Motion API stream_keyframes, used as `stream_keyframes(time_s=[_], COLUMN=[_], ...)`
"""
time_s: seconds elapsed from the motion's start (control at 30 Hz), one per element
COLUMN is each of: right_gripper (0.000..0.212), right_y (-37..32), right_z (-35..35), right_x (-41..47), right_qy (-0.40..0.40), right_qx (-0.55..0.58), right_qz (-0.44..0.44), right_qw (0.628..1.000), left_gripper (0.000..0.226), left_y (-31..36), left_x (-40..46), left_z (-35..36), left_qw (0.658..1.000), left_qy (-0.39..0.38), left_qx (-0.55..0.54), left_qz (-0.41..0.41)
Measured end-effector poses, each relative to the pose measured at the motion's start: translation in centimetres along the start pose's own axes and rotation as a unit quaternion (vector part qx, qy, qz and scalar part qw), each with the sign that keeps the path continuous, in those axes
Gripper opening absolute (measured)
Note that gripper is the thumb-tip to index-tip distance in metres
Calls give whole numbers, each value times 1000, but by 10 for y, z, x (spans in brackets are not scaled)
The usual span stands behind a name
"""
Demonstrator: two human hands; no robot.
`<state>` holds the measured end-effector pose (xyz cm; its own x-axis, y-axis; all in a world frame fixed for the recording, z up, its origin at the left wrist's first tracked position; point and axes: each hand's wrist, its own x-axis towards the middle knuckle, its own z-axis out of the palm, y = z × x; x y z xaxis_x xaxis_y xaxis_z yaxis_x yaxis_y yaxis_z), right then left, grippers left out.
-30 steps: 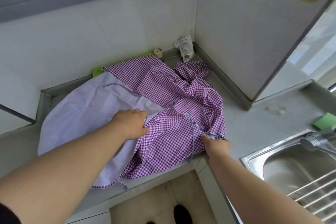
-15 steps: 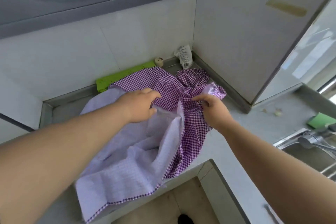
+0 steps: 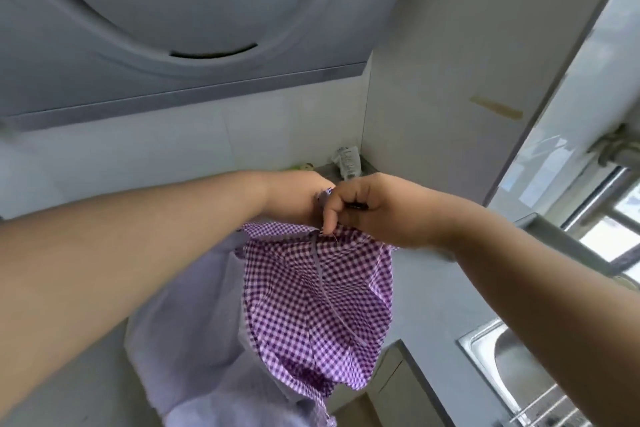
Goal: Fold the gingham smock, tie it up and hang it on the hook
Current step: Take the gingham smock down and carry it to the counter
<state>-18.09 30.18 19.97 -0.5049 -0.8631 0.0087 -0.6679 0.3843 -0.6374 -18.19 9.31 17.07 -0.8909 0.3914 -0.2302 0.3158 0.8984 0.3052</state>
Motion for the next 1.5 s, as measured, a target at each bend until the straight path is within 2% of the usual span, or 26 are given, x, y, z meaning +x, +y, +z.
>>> stream_keyframes(time_s=[0.07,0.13,0.27,0.3,0.33,0.4,0.57,0.63,0.7,0.8,0.87,0.93,0.97,1.07,1.23,1.37,1.43,1.5], right_gripper=[22,25,29,30,29,25,18,21,28,39,54,75,77,55,61,61,54,37], right_y=[-12,-22,-46,-53,-59,-78,-129,-151,-167,-177,-171,-159,-151,-142,-143,-146,-147,-148], right_z=[-8,-14,-21,-21,-21,-18,-4,4,11,23,32,41,46,66,83,85,83,79], right_x=[-3,-6,-5,-3,-1,5,21,28,34,39,40,38,36,25,20,11,4,-6], right_qy=[27,65,141,159,177,210,259,275,299,321,291,204,148,2,-91,-185,-218,-254], right_qx=[-14,-36,-43,-45,-47,-48,-62,-52,-30,44,136,192,208,234,376,376,403,419], right_qz=[11,33,68,71,76,78,28,-6,-46,-68,-28,13,27,58,80,78,54,16], right_qw=[999,997,987,984,980,973,963,960,953,944,947,960,967,970,919,904,887,871], left_gripper=[9,20,16,18,33,47,36,16,11,11,11,11,12,12,26,9,13,17], left_y=[-5,-8,-13,-12,-12,-9,11,20,25,22,16,14,11,8,10,24,34,48], left_x=[-14,-34,-77,-87,-96,-117,-163,-175,-184,-202,-218,-235,-242,-266,-305,-333,-345,-354], left_z=[-8,-18,-41,-48,-54,-65,-75,-75,-76,-77,-77,-78,-79,-84,-91,-94,-92,-87], left_qw=[997,982,912,897,887,887,934,950,959,955,946,939,934,925,906,888,870,838], left_qy=[26,75,173,186,197,208,134,152,198,239,261,275,282,289,340,375,392,420], left_qx=[-59,-161,-364,-394,-411,-407,-330,-274,-201,-171,-186,-202,-211,-236,-210,-165,-151,-160], left_qz=[-37,-61,-78,-73,-71,-69,-22,-12,-7,-35,-43,-49,-58,-72,-139,-210,-260,-311])
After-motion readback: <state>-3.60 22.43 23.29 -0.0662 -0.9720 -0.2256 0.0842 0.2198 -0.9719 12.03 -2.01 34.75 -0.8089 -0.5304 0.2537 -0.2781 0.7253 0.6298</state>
